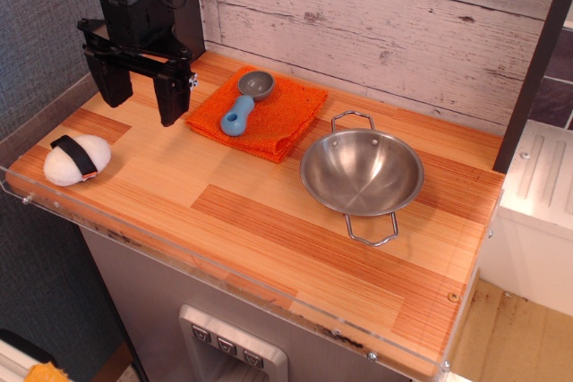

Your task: Move the blue spoon to the table's lower edge.

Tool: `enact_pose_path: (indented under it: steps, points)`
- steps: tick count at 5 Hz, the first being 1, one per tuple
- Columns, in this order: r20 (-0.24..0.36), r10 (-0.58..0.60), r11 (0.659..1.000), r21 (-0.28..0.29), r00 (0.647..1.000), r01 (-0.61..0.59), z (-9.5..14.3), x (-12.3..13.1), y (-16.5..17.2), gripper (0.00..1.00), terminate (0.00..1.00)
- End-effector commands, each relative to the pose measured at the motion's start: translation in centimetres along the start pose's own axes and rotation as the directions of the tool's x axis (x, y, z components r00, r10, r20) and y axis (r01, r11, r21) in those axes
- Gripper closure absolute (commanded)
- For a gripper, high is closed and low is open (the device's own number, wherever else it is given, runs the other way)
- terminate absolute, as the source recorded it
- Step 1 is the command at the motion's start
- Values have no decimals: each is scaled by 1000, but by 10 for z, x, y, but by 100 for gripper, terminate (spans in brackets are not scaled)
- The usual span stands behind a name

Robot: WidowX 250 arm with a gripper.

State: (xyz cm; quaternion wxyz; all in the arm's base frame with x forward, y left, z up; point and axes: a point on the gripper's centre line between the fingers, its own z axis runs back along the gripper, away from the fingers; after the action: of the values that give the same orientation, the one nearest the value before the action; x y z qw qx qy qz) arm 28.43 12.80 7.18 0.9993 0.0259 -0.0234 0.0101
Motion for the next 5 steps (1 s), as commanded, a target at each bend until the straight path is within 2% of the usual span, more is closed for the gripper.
enact_pose_path:
  steps: [1,2,3,5]
  points:
    - [0,0,1000,0,1000,0,0,0,0,0,0]
    - [39,8,999,-45,999,-6,-1,22,-13,0,0]
    - [52,2,998,-63,999,1,-3,38,-21,0,0]
    - [38,-1,999,-47,999,3,-15,62,-30,0,0]
